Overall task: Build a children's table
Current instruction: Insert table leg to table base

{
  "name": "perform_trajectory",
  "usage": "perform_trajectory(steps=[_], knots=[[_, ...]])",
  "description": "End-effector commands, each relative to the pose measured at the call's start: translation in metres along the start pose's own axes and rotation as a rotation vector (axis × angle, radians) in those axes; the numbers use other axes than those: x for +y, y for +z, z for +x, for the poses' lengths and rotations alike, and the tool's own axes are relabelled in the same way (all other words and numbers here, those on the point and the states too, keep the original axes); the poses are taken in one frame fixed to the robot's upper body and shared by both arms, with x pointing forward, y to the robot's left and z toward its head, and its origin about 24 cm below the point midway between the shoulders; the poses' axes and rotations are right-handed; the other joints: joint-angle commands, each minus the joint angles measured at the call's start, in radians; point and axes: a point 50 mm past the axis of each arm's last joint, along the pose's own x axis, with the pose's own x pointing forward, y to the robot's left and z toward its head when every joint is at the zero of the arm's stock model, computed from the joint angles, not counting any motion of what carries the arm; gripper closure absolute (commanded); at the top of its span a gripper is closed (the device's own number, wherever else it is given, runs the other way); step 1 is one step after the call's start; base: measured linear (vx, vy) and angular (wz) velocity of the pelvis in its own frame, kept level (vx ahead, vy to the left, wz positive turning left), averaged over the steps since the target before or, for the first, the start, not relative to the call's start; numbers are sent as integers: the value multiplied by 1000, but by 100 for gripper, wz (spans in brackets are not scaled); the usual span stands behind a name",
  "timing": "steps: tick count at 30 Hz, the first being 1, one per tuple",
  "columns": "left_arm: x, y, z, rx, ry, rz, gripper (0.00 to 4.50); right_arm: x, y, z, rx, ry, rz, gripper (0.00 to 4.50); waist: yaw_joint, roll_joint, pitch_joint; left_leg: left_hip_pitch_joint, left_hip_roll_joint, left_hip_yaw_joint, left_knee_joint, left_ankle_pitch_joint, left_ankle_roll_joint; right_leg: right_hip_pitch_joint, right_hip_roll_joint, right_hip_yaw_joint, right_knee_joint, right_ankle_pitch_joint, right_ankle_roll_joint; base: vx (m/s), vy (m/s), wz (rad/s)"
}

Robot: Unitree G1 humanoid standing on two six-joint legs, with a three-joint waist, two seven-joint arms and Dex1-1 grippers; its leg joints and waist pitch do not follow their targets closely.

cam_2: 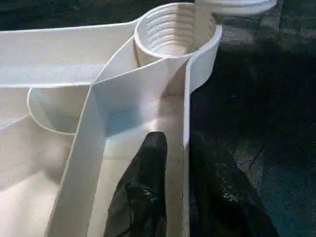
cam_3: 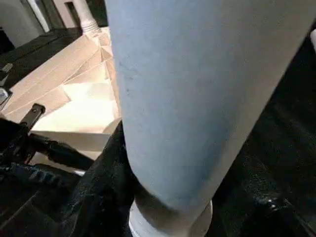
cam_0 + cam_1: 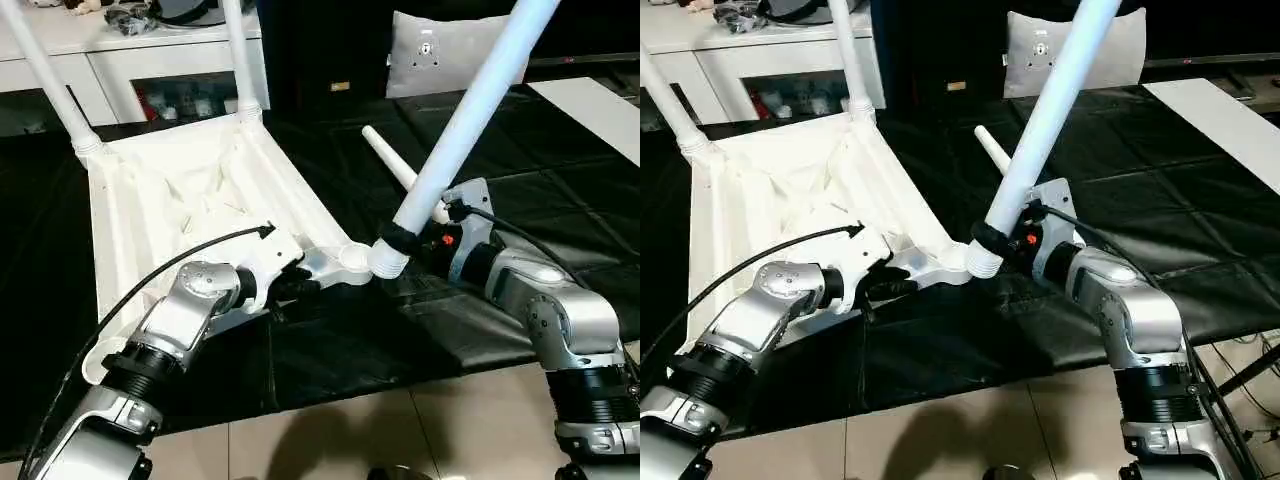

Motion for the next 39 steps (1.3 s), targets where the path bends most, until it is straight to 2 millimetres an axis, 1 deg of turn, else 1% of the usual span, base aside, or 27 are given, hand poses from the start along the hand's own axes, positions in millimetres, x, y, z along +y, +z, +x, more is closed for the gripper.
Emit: perform_trajectory(steps=[1,3,4,6,7,8,10,11,13,14,15,16,18,19,21,22,24,25,26,27,28,30,31,33,35,36,39], knots=[[2,-18,-3,88,9,-16,390,5,12,4,-14,43,-55,263,1,-10,-72,-21,16,17,-67,1,85,87,-53,56,-80,-305,-90,0,0,0],[2,-19,-3,91,8,-15,394,6,13,5,-11,51,-63,263,1,-9,-71,-21,16,17,-68,-5,84,86,-53,56,-82,-316,-87,0,0,0],[1,-20,-4,101,4,-9,414,6,14,6,0,64,-80,263,0,-7,-70,-21,16,17,-69,-12,82,87,-52,55,-83,-325,-84,0,0,0],[1,-21,-4,115,-1,1,424,7,15,8,11,76,-100,263,-1,-8,-71,-22,15,16,-69,-13,80,87,-52,54,-82,-326,-81,0,0,0],[1,-24,-5,144,-9,23,430,8,16,10,30,97,-128,263,-2,-5,-70,-21,15,17,-68,-18,79,86,-53,55,-85,-334,-77,0,0,0],[1,-24,-5,144,-9,23,435,8,16,10,30,97,-128,263,-3,-8,-70,-22,15,16,-69,-20,78,87,-51,54,-84,-335,-75,0,0,0],[2,-27,-7,185,-17,55,443,9,18,15,59,130,-160,263,-4,-7,-71,-23,15,15,-68,-13,79,89,-52,54,-80,-319,-79,0,0,0],[2,-27,-7,188,-19,60,448,9,19,16,72,144,-168,263,-8,-9,-72,-24,15,14,-68,-11,81,88,-52,55,-79,-308,-87,0,0,0],[3,-25,-8,180,-31,70,450,10,18,19,101,168,-179,263,-10,-9,-71,-24,15,15,-67,-10,84,89,-52,56,-78,-300,-98,0,0,0],[3,-22,-9,168,-38,76,450,9,17,20,118,177,-182,263,-12,-13,-71,-25,15,16,-66,-12,86,89,-53,56,-78,-302,-101,0,0,0],[3,-22,-9,165,-39,77,450,9,17,21,122,178,-183,263,-13,-12,-73,-25,15,15,-66,-9,87,90,-53,55,-75,-300,-105,0,0,0],[3,-21,-9,159,-40,78,450,9,16,21,129,180,-184,263,-13,-11,-72,-25,15,16,-66,-4,88,89,-53,56,-77,-297,-105,0,0,0],[-2,-15,-10,111,-97,116,450,7,12,25,156,186,-187,263,-16,-16,-73,-26,16,15,-66,-4,90,90,-54,56,-75,-297,-109,0,0,0],[-6,-14,-10,95,-137,140,450,5,10,27,168,188,-187,263,-17,-12,-72,-26,16,14,-66,-10,90,89,-56,56,-76,-306,-110,0,0,0],[-11,-14,-11,95,-182,162,450,4,8,29,184,196,-184,263,-20,-11,-73,-24,20,14,-66,-8,89,87,-57,57,-72,-295,-119,0,0,0],[-16,-13,-12,93,-223,173,450,4,7,32,204,215,-191,263,-19,-11,-73,-23,22,14,-67,1,90,86,-56,59,-68,-277,-129,0,0,0],[-18,-13,-12,90,-236,177,450,4,6,34,213,224,-192,263,-19,-10,-72,-21,24,14,-67,1,92,85,-55,60,-66,-259,-142,0,0,0],[-18,-13,-12,88,-245,182,450,4,6,35,216,228,-191,263,-17,-13,-73,-20,24,15,-67,5,94,85,-56,61,-63,-251,-150,0,0,0],[-19,-12,-12,88,-252,188,450,4,6,35,219,235,-190,263,-14,-11,-72,-19,25,16,-67,9,95,85,-55,62,-63,-246,-154,0,0,0],[-20,-11,-12,86,-256,196,450,5,6,36,223,251,-187,263,-12,-20,-73,-19,25,17,-67,10,97,85,-56,63,-64,-246,-153,0,0,0],[-20,-11,-11,86,-255,199,450,5,6,36,224,264,-182,263,-6,-15,-73,-18,26,16,-68,13,95,85,-57,63,-62,-246,-154,0,0,0],[-20,-11,-10,87,-257,205,450,6,6,37,227,278,-177,263,-1,-16,-74,-17,27,17,-68,14,94,85,-57,64,-61,-237,-157,0,0,0],[-20,-11,-9,94,-259,215,450,7,6,37,235,303,-174,263,1,-21,-74,-16,28,18,-68,14,93,84,-57,65,-61,-231,-157,0,0,0],[-20,-11,-9,98,-260,221,450,8,6,37,243,317,-176,263,4,-20,-74,-16,29,17,-69,9,89,85,-58,65,-59,-227,-159,0,0,0],[-22,-9,-9,91,-273,222,450,7,5,36,257,332,-177,263,4,-21,-75,-17,28,17,-69,4,85,87,-58,65,-59,-227,-158,0,0,0],[-22,-9,-9,89,-280,223,450,7,5,36,263,336,-178,263,4,-24,-76,-17,28,18,-69,7,84,87,-58,65,-59,-227,-158,0,0,0],[-24,-8,-9,87,-299,232,450,7,3,36,278,348,-184,263,6,-23,-77,-17,29,17,-69,11,83,86,-59,66,-58,-223,-161,0,0,0]])
